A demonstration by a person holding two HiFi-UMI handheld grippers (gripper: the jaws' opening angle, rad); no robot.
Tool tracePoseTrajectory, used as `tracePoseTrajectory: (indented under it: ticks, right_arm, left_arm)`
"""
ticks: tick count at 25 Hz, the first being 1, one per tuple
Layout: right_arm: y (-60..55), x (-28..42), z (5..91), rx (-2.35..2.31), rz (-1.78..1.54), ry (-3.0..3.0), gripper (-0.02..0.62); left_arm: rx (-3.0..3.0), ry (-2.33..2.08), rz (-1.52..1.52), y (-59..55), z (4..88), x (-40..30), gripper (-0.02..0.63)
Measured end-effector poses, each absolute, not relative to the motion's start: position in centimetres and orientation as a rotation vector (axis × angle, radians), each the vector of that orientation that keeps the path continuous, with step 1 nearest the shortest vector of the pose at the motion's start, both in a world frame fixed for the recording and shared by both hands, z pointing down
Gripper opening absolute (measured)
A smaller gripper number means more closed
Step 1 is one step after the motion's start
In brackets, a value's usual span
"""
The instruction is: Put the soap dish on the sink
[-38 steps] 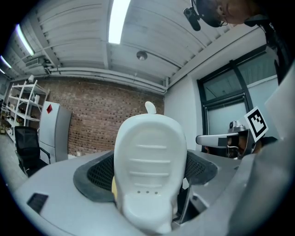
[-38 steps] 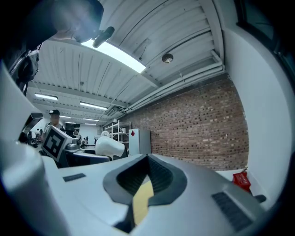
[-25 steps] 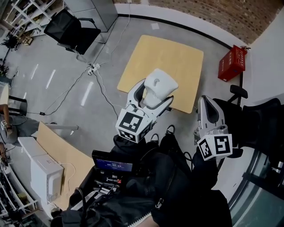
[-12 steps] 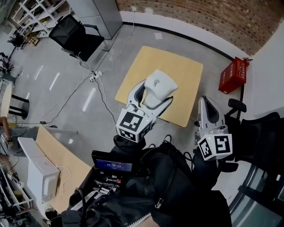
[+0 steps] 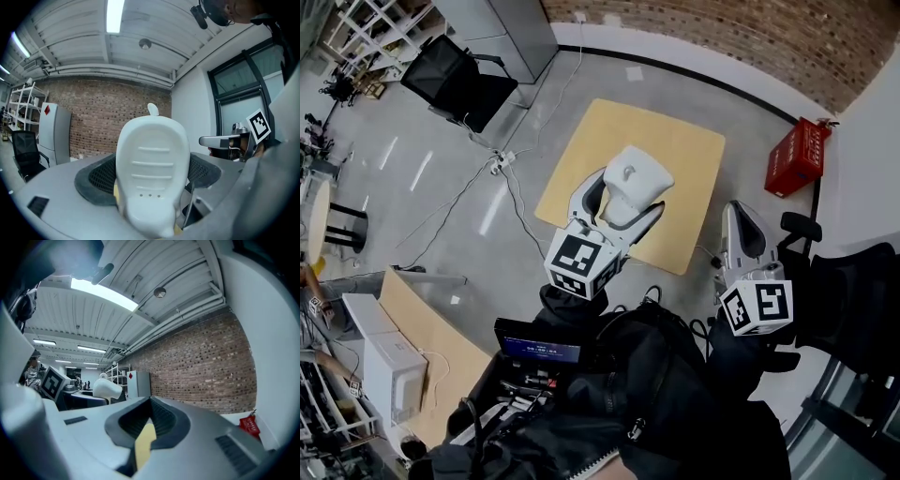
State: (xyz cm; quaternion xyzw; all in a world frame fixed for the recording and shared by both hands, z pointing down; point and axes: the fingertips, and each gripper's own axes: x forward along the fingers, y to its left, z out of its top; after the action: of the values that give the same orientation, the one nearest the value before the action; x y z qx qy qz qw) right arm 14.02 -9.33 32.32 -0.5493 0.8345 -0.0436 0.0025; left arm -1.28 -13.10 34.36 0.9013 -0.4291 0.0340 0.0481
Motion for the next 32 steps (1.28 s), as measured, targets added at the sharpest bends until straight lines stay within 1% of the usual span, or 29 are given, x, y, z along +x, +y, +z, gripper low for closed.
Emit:
tracePoseTrajectory:
  ticks: [3, 9, 18, 26, 32]
  right_arm:
    - [-9.8, 14.9, 32.8, -1.722, -0.165, 2.615, 0.005]
    - [-11.4, 14.4, 34.4, -1.694, -0.219, 2.658, 0.005]
    - [-12.5, 14.4, 38.2, -1.756, -0.334, 2.695, 0.005]
    - [-14.3, 12.9, 46.2, -1.837, -0.570, 2.698, 0.005]
    - [-14.6, 13.1, 51.4, -1.888, -0.743, 2.676, 0.005]
  left_arm:
    - [2.733, -1.301, 0.128, -13.4, 35.1, -0.6, 0.457]
    - [2.670, -1.290, 0.202, -14.6, 37.7, -0.2, 0.456]
    - [2.609, -1.210, 0.383, -15.8, 43.7, 0.4, 0.456]
    - [2.491, -1.111, 0.554, -17.4, 52.9, -0.9, 0.457]
    - [2.377, -1.055, 0.700, -17.2, 60.6, -2.0, 0.456]
